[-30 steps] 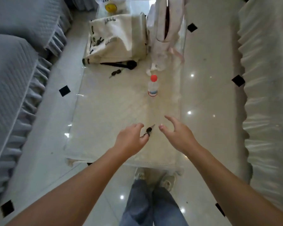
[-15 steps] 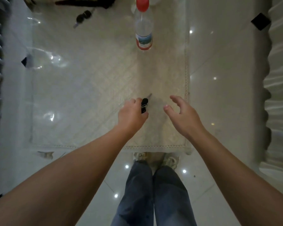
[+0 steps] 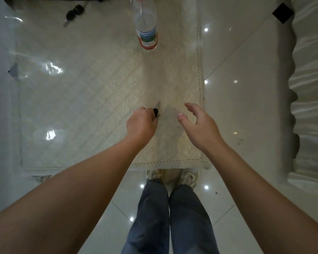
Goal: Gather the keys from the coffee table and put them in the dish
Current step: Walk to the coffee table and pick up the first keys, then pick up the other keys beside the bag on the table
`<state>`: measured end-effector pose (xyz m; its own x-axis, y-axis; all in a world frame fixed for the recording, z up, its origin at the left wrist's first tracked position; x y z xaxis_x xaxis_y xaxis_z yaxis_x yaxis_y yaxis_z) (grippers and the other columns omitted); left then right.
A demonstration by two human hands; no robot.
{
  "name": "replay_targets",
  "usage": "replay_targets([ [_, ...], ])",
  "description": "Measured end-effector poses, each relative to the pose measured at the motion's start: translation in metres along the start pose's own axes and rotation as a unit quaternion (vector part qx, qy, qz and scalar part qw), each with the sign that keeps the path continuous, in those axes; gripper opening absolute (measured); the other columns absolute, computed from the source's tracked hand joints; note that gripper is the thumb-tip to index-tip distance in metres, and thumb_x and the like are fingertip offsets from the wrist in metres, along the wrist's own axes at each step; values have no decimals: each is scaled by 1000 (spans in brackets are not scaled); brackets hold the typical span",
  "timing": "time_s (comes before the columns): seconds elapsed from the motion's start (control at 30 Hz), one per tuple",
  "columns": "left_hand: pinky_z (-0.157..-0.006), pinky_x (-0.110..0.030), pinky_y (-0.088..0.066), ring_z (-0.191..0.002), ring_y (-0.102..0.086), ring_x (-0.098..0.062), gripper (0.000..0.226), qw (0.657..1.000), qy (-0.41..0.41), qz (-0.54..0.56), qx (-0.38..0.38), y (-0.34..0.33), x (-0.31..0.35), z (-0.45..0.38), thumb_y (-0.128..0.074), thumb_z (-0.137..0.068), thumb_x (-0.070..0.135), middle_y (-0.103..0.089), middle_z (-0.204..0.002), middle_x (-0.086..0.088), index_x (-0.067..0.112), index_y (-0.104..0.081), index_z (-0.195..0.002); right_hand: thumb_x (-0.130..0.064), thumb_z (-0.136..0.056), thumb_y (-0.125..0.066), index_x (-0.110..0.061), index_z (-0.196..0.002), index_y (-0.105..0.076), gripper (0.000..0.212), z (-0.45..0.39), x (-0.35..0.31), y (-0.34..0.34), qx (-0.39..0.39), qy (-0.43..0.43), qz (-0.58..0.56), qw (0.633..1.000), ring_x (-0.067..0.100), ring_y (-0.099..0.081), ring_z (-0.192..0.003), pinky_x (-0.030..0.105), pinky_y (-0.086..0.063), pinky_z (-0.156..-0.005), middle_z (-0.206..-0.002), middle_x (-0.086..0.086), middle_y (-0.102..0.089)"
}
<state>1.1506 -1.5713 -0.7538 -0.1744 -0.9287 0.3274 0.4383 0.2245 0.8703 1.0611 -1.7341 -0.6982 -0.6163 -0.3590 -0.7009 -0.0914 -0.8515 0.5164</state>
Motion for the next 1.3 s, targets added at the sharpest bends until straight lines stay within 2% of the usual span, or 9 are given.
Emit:
replay_targets([
  [0.2,-62,-34,-48,-80,-60,-21,10,994,2,105,12,26,15,4,-61,-90,25,-59,-93,0,17,-65,-90,-50,-92,-51,-25,-142,-44,57,5,-14,15,12,12,-6,1000,13,-43,-131,27,-33,-93,-145,-5,-48],
  [0.3,-60,-27,-41,-82,-58,-15,7,989,-9,145,21,55,24,5,-64,-88,27,-54,-93,6,20,-63,-87,-49,-92,-51,-25,-142,-44,57,8,-37,31,26,31,-1,999,14,-43,-131,28,-34,-94,-144,-5,-49],
  [0.37,-59,-23,-39,-83,-58,-13,7,983,-20,176,42,82,32,9,-64,-87,26,-56,-92,6,21,-60,-84,-50,-91,-52,-25,-142,-45,57,10,-58,45,35,41,2,999,16,-44,-131,29,-34,-94,-144,-4,-49],
  [0.57,-69,-31,-50,-85,-62,-14,7,962,-77,224,137,195,66,20,-65,-86,22,-67,-88,1,16,-62,-85,-47,-91,-54,-21,-142,-46,57,20,-150,103,73,100,28,992,16,-46,-130,26,-35,-95,-143,-2,-51],
  [0.77,-59,-6,-38,-73,-60,2,8,928,-168,245,227,338,117,44,-66,-87,21,-69,-85,13,23,-59,-83,-48,-90,-54,-22,-140,-48,57,70,-263,180,133,181,53,973,16,-50,-125,28,-38,-94,-139,-2,-55],
  [0.9,-57,-13,-42,-68,-63,-1,13,899,-229,256,272,436,154,82,-65,-86,22,-67,-73,11,25,-56,-77,-45,-89,-56,-25,-134,-54,49,127,-332,235,192,240,61,950,2,-51,-114,13,-34,-84,-131,-4,-60],
  [1.0,-50,-21,-49,-60,-64,-2,12,886,-266,249,287,507,193,108,-67,-85,22,-67,-75,11,27,-59,-78,-53,-88,-51,-25,-138,-49,57,168,-370,278,215,243,67,944,11,-49,-123,24,-35,-92,-137,-4,-55],
  [1.07,-60,-27,-52,-68,-63,-2,9,876,-294,236,301,553,224,122,-68,-82,23,-68,-77,12,27,-61,-78,-58,-87,-48,-29,-141,-45,61,194,-389,310,237,248,73,936,7,-44,-125,25,-32,-93,-141,-6,-51],
  [1.3,-66,-33,-54,-74,-65,-2,7,814,-415,243,325,661,349,182,-66,-83,22,-68,-76,13,26,-61,-80,-48,-91,-53,-25,-142,-45,57,271,-430,439,328,271,68,903,16,-44,-128,28,-33,-99,-142,0,-50],
])
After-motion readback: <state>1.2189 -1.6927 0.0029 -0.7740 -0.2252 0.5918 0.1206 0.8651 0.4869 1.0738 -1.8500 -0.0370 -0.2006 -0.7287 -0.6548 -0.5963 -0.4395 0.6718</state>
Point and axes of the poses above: each hand's wrist, its own z-axis away from the middle knuckle, its own y-axis out of the back of the hand, x = y × z, the point moved 6 cm from there along -z, towards the middle knuckle
